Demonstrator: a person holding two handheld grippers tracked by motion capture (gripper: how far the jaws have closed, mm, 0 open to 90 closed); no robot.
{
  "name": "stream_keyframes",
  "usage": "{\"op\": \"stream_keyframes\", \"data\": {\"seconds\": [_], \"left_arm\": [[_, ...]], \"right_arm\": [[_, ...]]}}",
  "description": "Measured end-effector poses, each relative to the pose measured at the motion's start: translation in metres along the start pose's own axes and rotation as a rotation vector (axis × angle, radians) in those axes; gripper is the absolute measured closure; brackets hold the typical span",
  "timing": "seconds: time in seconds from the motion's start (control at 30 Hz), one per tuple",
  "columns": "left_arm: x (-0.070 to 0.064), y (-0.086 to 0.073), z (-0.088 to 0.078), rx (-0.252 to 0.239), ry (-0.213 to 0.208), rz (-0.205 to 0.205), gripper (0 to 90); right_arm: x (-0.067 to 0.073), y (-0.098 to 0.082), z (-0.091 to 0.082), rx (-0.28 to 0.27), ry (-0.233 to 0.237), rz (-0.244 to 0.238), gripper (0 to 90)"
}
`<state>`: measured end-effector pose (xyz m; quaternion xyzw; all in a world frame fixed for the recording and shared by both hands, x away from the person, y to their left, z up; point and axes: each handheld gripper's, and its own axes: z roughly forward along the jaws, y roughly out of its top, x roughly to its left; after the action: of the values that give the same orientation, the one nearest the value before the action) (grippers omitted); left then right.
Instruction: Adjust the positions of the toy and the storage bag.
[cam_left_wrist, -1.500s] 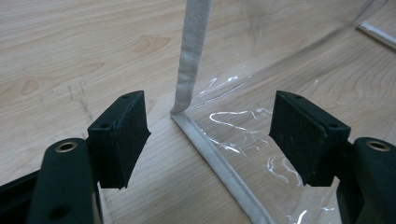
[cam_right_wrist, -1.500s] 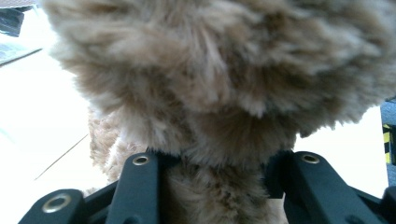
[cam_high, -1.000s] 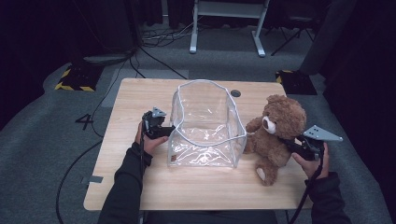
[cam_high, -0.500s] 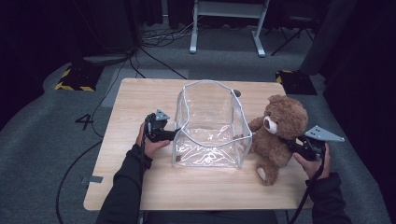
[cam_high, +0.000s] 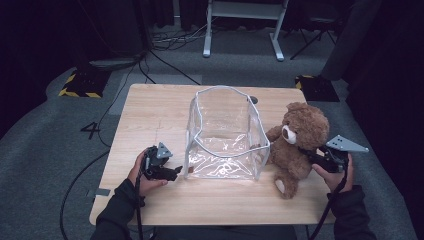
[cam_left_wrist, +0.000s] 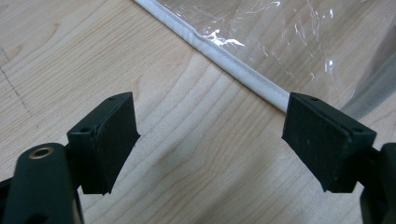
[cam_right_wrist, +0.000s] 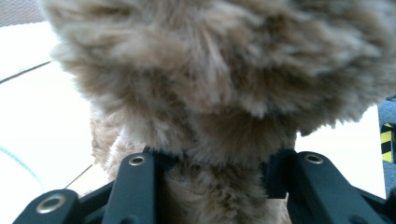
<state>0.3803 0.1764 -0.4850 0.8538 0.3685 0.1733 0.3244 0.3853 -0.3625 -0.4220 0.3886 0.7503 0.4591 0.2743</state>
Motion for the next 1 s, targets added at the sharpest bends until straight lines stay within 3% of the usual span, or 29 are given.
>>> {"op": "stream_keyframes", "data": {"seconds": [0.13, 0.23, 0.37, 0.5, 0.6, 0.63, 0.67, 0.77, 0.9, 1.0], "left_arm": [[0.002, 0.004, 0.011, -0.013, 0.018, -0.018, 21.4], [0.011, 0.012, 0.024, -0.043, 0.038, -0.075, 23.1], [0.014, 0.023, 0.039, -0.044, 0.014, -0.106, 23.3], [0.014, 0.031, 0.046, -0.054, 0.009, -0.101, 24.6], [0.017, 0.037, 0.049, -0.072, -0.016, -0.131, 24.4], [0.016, 0.039, 0.050, -0.082, -0.009, -0.126, 25.4], [0.013, 0.041, 0.051, -0.079, -0.005, -0.097, 26.4], [0.011, 0.042, 0.052, -0.079, -0.005, -0.090, 26.1], [0.014, 0.047, 0.057, -0.080, -0.020, -0.121, 23.7], [0.016, 0.052, 0.060, -0.078, -0.016, -0.117, 23.5]], "right_arm": [[0.000, 0.000, 0.000, -0.007, 0.002, 0.004, 61.7], [-0.001, 0.001, -0.001, -0.019, 0.017, 0.010, 64.0], [-0.001, 0.002, -0.003, -0.037, 0.021, 0.014, 65.2], [-0.002, 0.003, -0.006, -0.054, 0.018, 0.019, 65.5], [-0.002, 0.005, -0.007, -0.062, 0.013, 0.016, 65.7], [-0.002, 0.006, -0.008, -0.064, 0.009, 0.016, 65.9], [-0.002, 0.006, -0.008, -0.065, 0.008, 0.016, 65.9], [-0.003, 0.007, -0.010, -0.072, 0.003, 0.016, 66.1], [-0.005, 0.009, -0.014, -0.091, -0.010, 0.021, 66.4], [-0.005, 0.010, -0.016, -0.101, -0.020, 0.021, 66.5]]}}
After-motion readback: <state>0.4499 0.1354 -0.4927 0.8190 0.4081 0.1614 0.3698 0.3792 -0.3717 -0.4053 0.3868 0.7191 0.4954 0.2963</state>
